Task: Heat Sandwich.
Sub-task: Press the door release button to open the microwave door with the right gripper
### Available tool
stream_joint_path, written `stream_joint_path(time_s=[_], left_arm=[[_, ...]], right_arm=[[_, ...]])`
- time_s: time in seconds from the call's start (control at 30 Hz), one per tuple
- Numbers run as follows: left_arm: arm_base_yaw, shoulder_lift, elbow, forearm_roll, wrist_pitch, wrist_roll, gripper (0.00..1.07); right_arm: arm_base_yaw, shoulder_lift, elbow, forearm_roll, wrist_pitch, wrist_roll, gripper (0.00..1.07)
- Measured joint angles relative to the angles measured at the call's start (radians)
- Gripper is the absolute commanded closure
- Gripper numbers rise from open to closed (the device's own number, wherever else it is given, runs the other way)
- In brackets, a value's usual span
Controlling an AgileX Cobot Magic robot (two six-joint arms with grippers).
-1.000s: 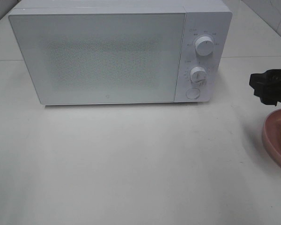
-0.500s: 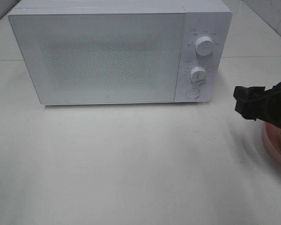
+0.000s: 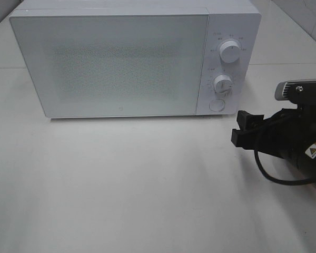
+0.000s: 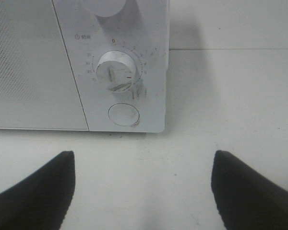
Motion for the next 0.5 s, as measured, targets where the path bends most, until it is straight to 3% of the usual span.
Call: stream_joint_path(time_s=[0.27, 0.5], left_arm=[[0.000, 0.000, 0.000, 0.000, 0.000, 0.000, 0.03], [0.000, 0.000, 0.000, 0.000, 0.000, 0.000, 0.03]], right_arm=[[0.134, 0.058, 0.000, 0.161, -0.074, -0.008, 0.31], [0.144, 0.059, 0.000, 0.166, -0.084, -0.026, 0.31]])
